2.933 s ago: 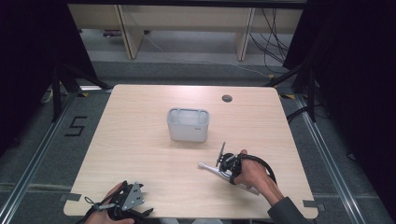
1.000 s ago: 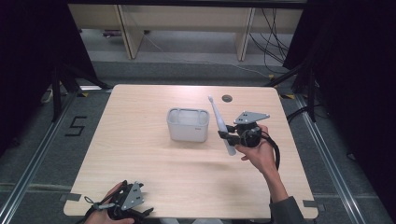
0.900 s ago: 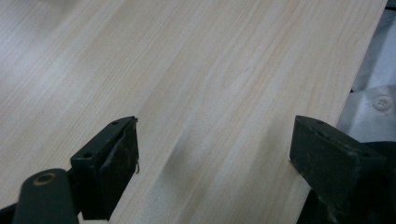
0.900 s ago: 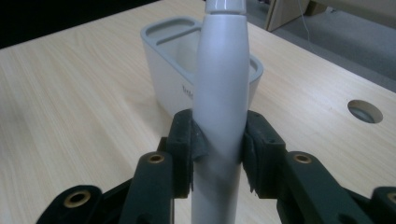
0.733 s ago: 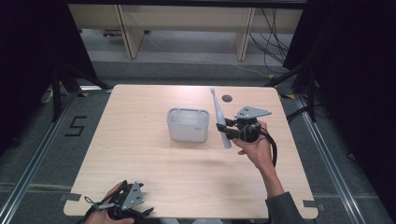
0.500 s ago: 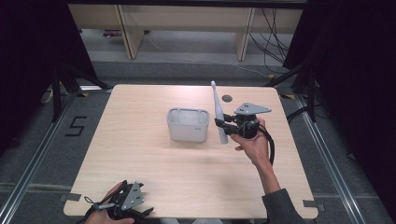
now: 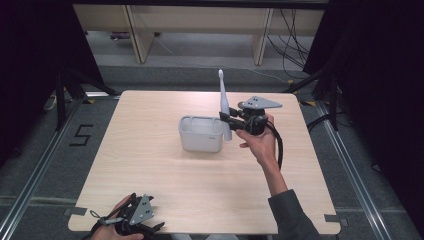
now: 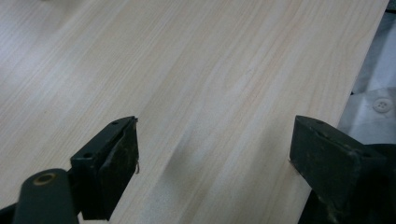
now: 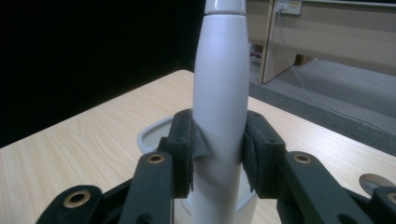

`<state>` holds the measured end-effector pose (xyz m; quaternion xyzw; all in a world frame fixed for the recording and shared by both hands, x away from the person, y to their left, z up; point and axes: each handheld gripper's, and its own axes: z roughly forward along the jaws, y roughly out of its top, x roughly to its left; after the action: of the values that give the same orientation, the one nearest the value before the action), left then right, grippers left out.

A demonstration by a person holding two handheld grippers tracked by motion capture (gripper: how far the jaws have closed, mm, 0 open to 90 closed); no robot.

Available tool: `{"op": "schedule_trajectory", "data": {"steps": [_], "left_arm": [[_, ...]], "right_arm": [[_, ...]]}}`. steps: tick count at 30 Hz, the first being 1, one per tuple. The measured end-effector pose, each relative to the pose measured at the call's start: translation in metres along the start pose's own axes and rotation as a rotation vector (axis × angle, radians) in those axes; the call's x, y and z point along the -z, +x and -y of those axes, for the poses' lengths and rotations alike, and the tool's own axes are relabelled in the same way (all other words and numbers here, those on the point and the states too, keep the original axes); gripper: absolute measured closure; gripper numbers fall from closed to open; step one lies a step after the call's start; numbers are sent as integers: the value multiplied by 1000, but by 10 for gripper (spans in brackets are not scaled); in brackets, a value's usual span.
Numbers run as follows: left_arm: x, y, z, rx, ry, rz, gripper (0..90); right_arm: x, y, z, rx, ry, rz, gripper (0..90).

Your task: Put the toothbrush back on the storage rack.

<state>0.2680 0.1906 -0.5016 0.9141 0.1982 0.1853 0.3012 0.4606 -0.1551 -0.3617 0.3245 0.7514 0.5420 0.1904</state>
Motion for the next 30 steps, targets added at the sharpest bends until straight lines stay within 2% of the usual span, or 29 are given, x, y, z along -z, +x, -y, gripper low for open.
{"op": "schedule_trajectory", "data": {"steps": [1,2,5,7,9,10,11,12,18,20,21,22,24,25,28,30], "left_arm": [[0,0,0,-4,2,0,153],[0,0,0,1,-4,0,153],[0,0,0,0,-7,1,153],[-1,0,0,1,-3,1,153],[0,-1,0,2,-4,1,153],[-1,-1,0,0,-4,2,153],[-1,-1,0,1,-2,3,153],[-1,-1,0,1,-1,2,153],[-1,-1,0,-2,-3,4,153],[0,-1,0,-3,-6,4,153],[0,-1,0,-3,-6,4,153],[0,-1,0,-3,-5,4,153],[0,-1,0,-2,-5,4,153],[0,-1,0,-3,-6,3,153],[0,-1,0,-3,-5,4,153],[0,-1,0,-3,-5,4,153]], "right_arm": [[-2,1,-1,-16,-9,4,666],[-3,0,-2,-8,-18,-7,666],[-5,1,-5,-1,-19,1,665],[-10,1,-9,-26,-34,8,665],[-11,0,-9,-18,-38,4,666],[-15,1,-10,-27,-39,20,665],[-17,-1,-11,-13,-38,22,665],[-18,0,-11,-37,-39,21,665],[-28,-2,-13,-41,-51,35,665],[-32,-2,-13,-31,-49,41,665],[-33,0,-13,-48,-36,47,665],[-36,-1,-13,-39,-39,53,665],[-40,-2,-13,-56,-40,54,665],[-42,-3,-12,-39,-39,61,665],[-47,-5,-11,-69,-22,59,665],[-49,-7,-9,-60,-23,70,665]]}}
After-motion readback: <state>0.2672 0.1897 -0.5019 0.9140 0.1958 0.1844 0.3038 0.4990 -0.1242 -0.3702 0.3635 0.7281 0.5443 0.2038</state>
